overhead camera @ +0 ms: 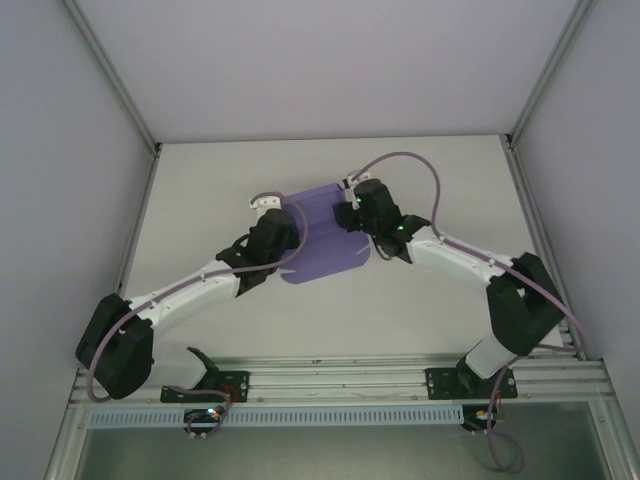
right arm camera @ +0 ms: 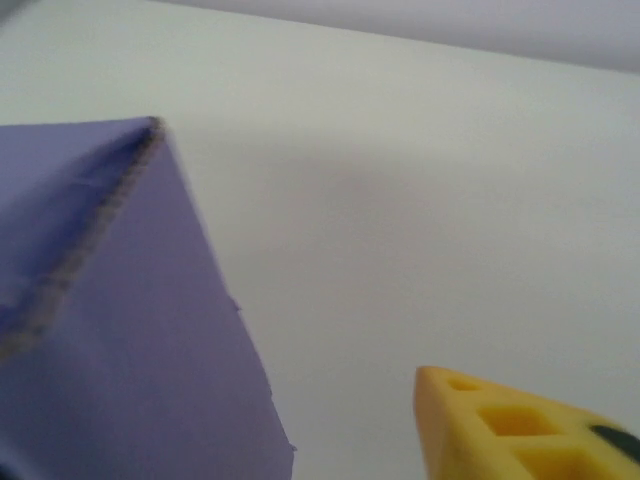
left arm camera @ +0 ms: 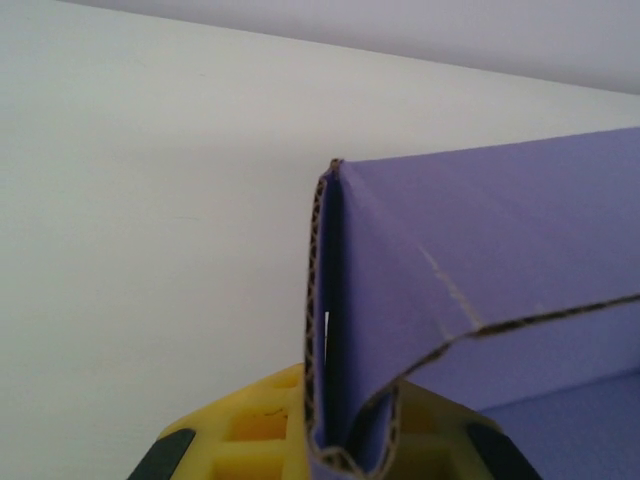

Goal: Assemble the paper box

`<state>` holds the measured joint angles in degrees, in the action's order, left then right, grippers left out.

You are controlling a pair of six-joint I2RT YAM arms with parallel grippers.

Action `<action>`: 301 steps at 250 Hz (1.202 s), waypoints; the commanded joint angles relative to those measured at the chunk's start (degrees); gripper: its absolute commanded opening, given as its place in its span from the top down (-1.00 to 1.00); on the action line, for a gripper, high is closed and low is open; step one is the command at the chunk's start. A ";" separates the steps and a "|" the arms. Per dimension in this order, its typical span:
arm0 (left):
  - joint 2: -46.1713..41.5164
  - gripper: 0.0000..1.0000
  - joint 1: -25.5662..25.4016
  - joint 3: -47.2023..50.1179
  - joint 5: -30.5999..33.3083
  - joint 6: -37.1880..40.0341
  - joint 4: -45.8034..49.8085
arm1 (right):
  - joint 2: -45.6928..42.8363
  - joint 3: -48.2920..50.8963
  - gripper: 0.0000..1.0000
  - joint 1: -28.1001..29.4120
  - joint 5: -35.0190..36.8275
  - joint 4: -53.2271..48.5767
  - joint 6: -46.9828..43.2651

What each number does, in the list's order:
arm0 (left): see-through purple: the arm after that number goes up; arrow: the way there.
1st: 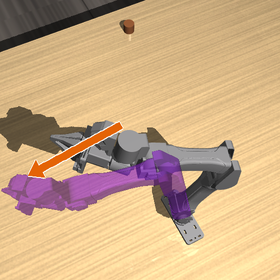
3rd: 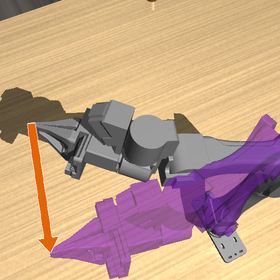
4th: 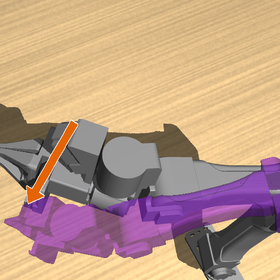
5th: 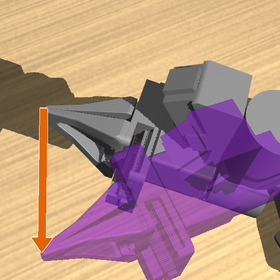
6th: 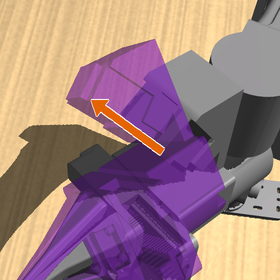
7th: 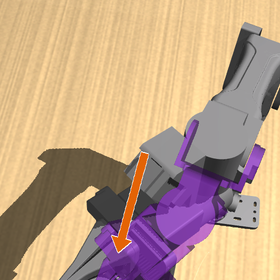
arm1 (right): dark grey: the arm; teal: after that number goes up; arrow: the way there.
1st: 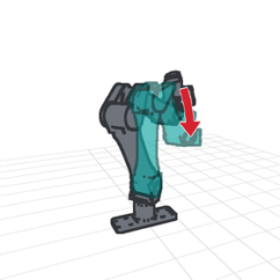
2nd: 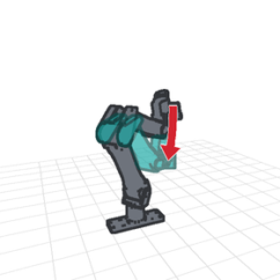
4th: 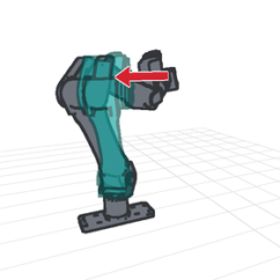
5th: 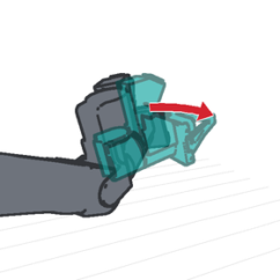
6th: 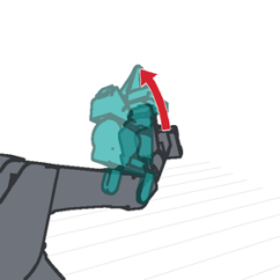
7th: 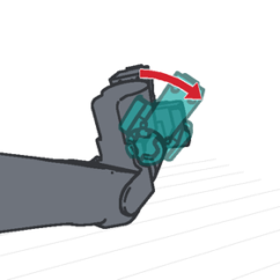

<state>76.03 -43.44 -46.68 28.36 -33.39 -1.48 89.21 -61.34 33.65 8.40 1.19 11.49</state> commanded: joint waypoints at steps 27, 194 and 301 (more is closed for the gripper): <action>-2.44 1.00 1.85 3.71 3.20 4.52 -3.13 | -11.58 4.77 -0.99 -1.91 -14.43 4.87 -0.85; 9.85 1.00 1.16 16.48 -23.15 24.42 -43.84 | -3.88 0.42 -0.99 -5.60 -17.89 -10.54 1.29; 31.94 1.00 0.42 19.64 -25.83 27.75 -71.20 | 4.12 3.15 -0.99 -5.74 -10.00 -12.66 -0.85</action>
<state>106.00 -42.78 -27.73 4.60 -7.68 -65.36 92.01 -58.72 27.99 -5.45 -10.31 11.90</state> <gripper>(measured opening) 0.082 0.994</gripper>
